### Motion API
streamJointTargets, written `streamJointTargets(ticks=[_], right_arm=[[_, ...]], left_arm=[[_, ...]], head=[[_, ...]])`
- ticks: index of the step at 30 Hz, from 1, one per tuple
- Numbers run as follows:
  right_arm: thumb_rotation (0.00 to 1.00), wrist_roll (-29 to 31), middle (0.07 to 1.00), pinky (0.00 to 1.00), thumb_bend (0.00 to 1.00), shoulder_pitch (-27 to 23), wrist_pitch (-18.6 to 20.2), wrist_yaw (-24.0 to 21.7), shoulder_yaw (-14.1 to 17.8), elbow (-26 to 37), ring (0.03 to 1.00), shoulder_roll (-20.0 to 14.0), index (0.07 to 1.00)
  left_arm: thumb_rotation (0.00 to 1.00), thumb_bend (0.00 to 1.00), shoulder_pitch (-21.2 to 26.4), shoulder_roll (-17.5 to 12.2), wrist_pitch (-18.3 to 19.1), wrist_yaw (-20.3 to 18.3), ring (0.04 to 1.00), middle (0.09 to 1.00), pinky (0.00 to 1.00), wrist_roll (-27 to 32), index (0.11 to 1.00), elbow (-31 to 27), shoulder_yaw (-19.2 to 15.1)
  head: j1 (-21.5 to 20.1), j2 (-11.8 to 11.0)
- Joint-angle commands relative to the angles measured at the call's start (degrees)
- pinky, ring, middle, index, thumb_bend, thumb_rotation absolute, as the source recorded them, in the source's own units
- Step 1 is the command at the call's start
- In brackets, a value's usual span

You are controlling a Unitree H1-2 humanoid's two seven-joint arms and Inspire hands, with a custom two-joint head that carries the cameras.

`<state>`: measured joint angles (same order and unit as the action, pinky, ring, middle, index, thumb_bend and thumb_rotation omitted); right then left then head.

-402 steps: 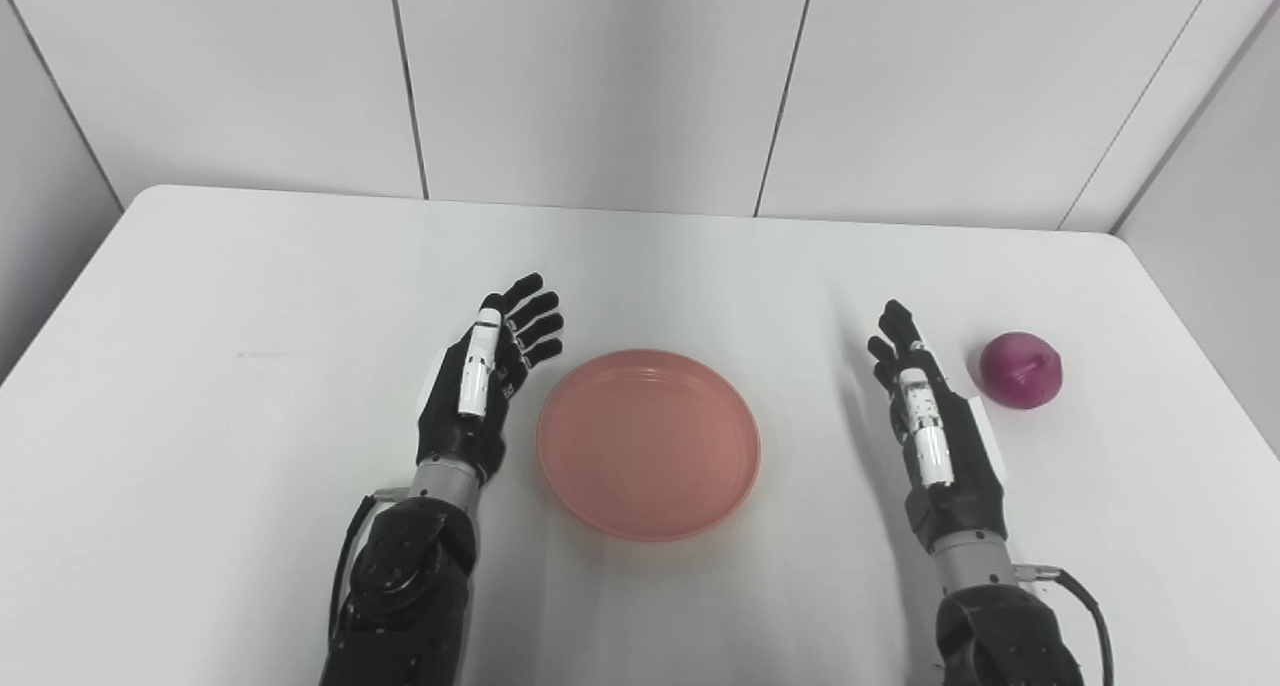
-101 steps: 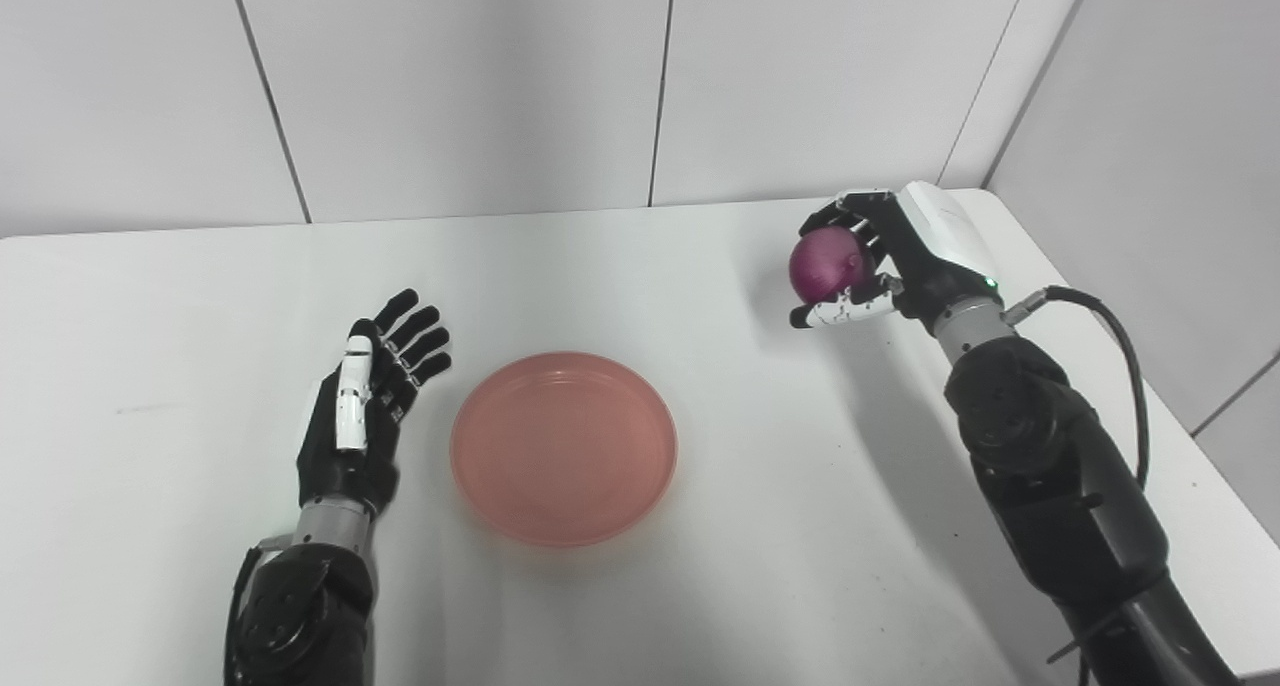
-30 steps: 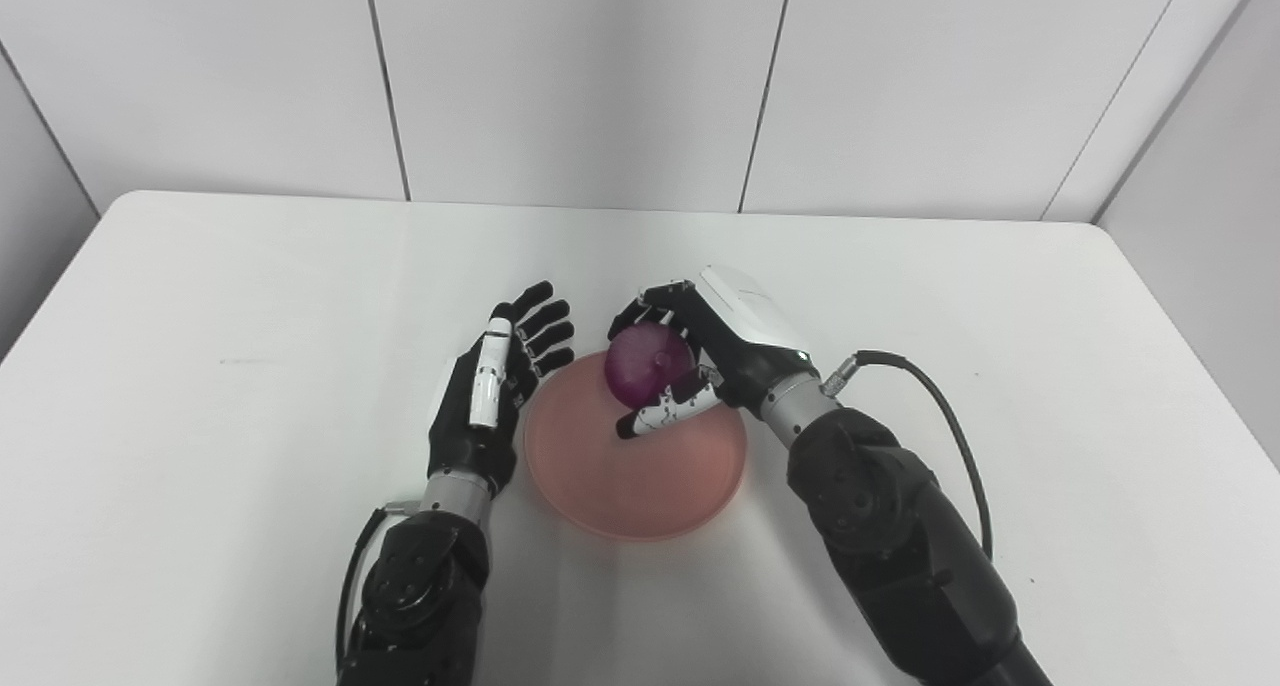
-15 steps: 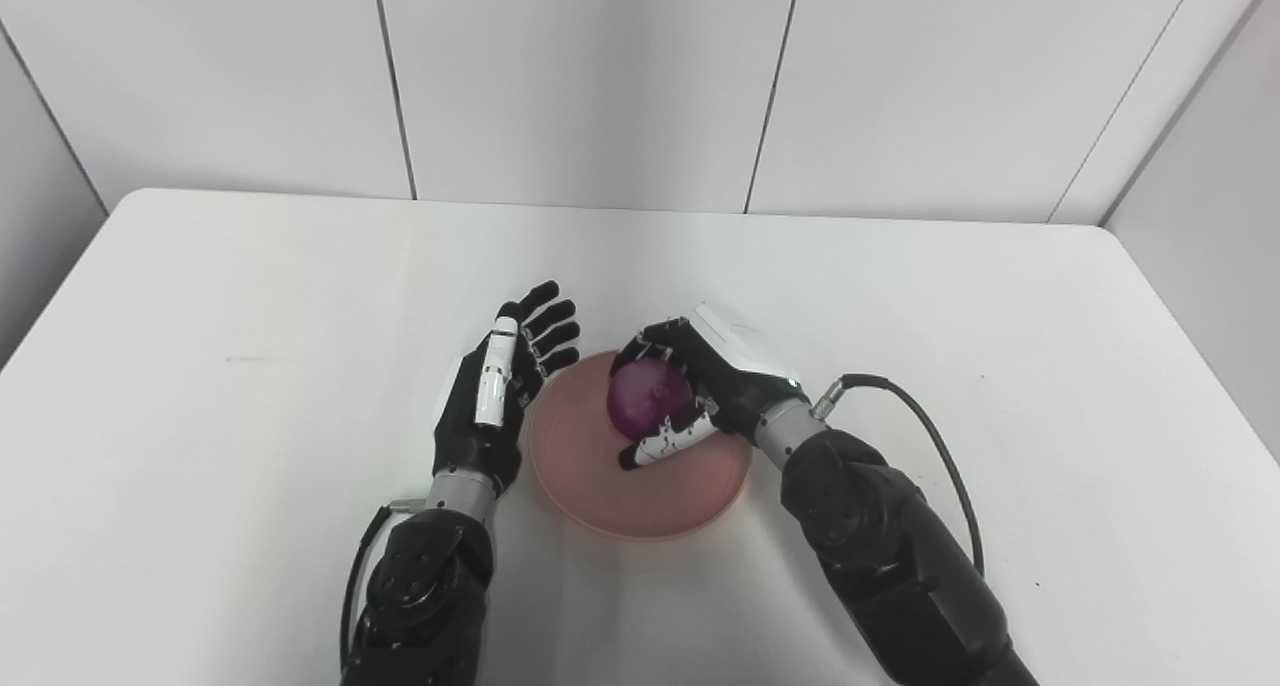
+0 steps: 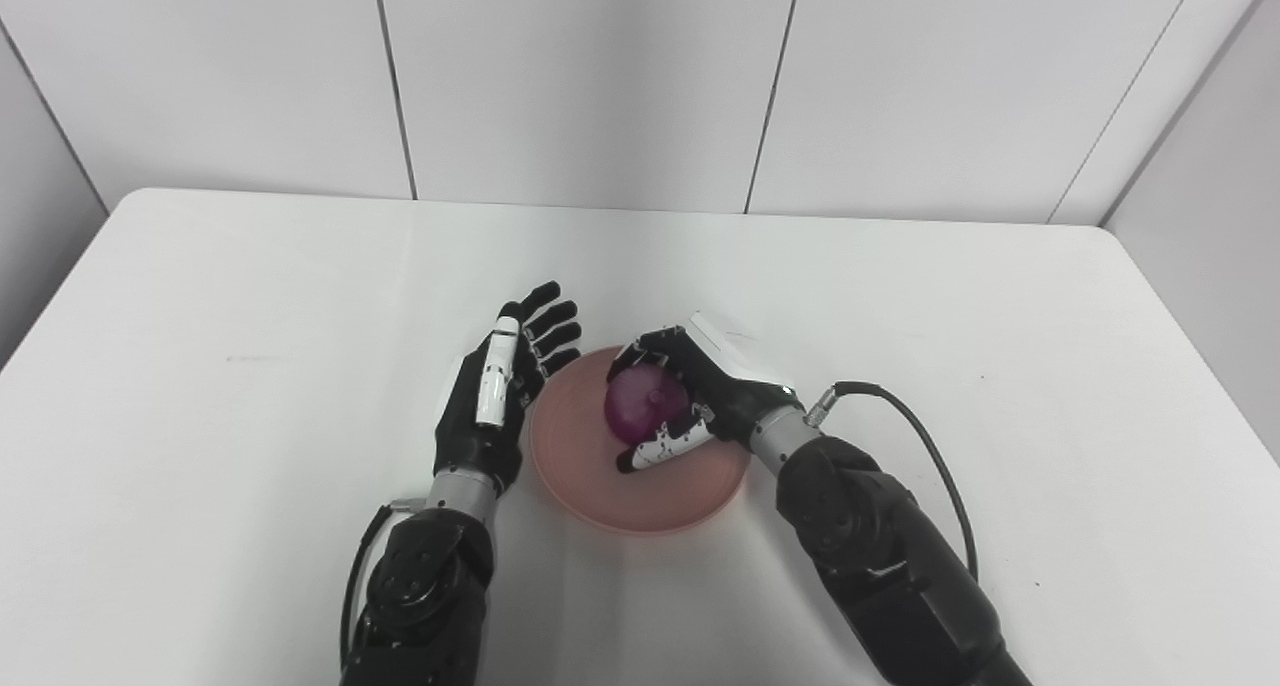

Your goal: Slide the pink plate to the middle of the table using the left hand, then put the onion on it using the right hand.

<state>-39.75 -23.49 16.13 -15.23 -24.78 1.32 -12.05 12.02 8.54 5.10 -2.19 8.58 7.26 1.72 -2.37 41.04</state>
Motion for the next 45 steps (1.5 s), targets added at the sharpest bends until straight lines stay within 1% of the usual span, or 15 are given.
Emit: streamJointTargets(ticks=[1,5,13,14,16,19,21,22,26,27,28,31,33,39,45], right_arm=[[0.14,0.2,0.562,0.37,0.52,-1.0,-1.9,0.3,0.0,0.0,0.470,0.2,0.491],[0.14,0.7,0.563,0.37,0.52,-0.8,-2.4,0.5,0.0,0.1,0.472,0.2,0.491],[0.14,0.2,0.626,0.42,0.52,-0.4,-1.7,0.7,-0.2,1.2,0.534,0.6,0.493],[0.15,0.2,0.635,0.43,0.67,-0.3,-1.6,0.6,-0.3,1.4,0.546,0.6,0.564],[0.19,0.0,0.649,0.45,0.82,-0.1,-1.2,0.2,-0.4,1.9,0.566,0.6,0.629],[0.23,-0.2,0.653,0.46,0.88,0.3,-0.8,-0.4,-0.5,2.9,0.571,0.6,0.653],[0.23,-0.4,0.653,0.46,0.89,0.6,-0.7,-0.6,-0.6,3.5,0.571,0.6,0.657],[0.23,-0.6,0.647,0.43,0.91,0.8,-0.5,-0.8,-0.6,3.8,0.553,0.6,0.668],[0.23,-1.4,0.657,0.40,0.94,1.1,-0.2,-1.9,-0.9,5.1,0.548,0.4,0.694],[0.25,-1.5,0.690,0.46,0.96,1.2,-0.2,-2.2,-0.9,5.4,0.597,0.3,0.706],[0.26,-1.4,0.696,0.47,0.97,1.4,-0.4,-2.5,-0.8,5.8,0.605,0.3,0.708],[0.27,-0.3,0.747,0.56,1.00,1.7,-1.1,-3.4,-0.4,6.8,0.675,0.1,0.749],[0.29,0.3,0.765,0.59,1.00,1.9,-1.4,-3.8,-0.2,7.4,0.702,-0.1,0.768],[0.36,0.9,0.798,0.65,1.00,2.1,-1.4,-5.2,0.2,9.8,0.740,-0.9,0.815],[0.39,3.1,0.832,0.68,1.00,2.4,-1.9,-5.1,2.0,11.8,0.770,-1.1,0.849]], left_arm=[[1.00,0.39,0.0,0.5,0.5,0.1,0.807,0.811,0.77,-0.3,0.794,-0.8,0.3],[1.00,0.39,0.2,0.5,0.2,0.0,0.808,0.810,0.78,-0.1,0.791,-0.3,0.2],[1.00,0.39,0.1,0.4,0.4,0.2,0.812,0.815,0.78,-0.5,0.798,-0.6,0.4],[1.00,0.40,0.1,0.4,0.3,0.2,0.812,0.815,0.78,-0.5,0.798,-0.5,0.4],[1.00,0.40,0.1,0.4,0.3,0.1,0.812,0.814,0.78,-0.4,0.797,-0.4,0.3],[1.00,0.40,0.1,0.4,0.3,0.2,0.812,0.814,0.78,-0.5,0.797,-0.5,0.4],[1.00,0.40,0.0,0.4,0.2,0.2,0.813,0.814,0.78,-0.6,0.797,-0.5,0.4],[1.00,0.40,0.0,0.4,0.0,0.1,0.813,0.815,0.78,-0.6,0.798,-0.5,0.4],[1.00,0.40,0.0,0.4,0.0,0.1,0.813,0.815,0.78,-0.7,0.799,-0.5,0.4],[1.00,0.40,0.0,0.4,0.0,0.2,0.813,0.815,0.78,-0.7,0.798,-0.5,0.4],[1.00,0.40,0.0,0.5,0.1,0.2,0.813,0.815,0.78,-0.6,0.798,-0.6,0.3],[1.00,0.40,0.1,0.6,0.2,0.2,0.815,0.816,0.79,-0.4,0.799,-0.6,0.2],[1.00,0.39,0.1,0.6,0.3,0.3,0.815,0.816,0.79,-0.3,0.799,-0.6,0.2],[1.00,0.40,0.2,0.4,0.2,0.2,0.813,0.815,0.78,-0.6,0.801,-0.3,0.2],[1.00,0.40,0.2,0.1,0.1,0.1,0.818,0.819,0.78,-0.7,0.805,-0.1,0.3]], head=[[0.0,0.0],[-0.1,0.0],[0.0,0.2],[0.0,0.2],[0.0,0.2],[0.0,0.2],[0.0,0.2],[0.0,0.2],[0.0,0.3],[0.0,0.3],[0.0,0.3],[0.0,0.3],[-0.1,0.3],[-0.1,0.2],[-0.1,0.0]])
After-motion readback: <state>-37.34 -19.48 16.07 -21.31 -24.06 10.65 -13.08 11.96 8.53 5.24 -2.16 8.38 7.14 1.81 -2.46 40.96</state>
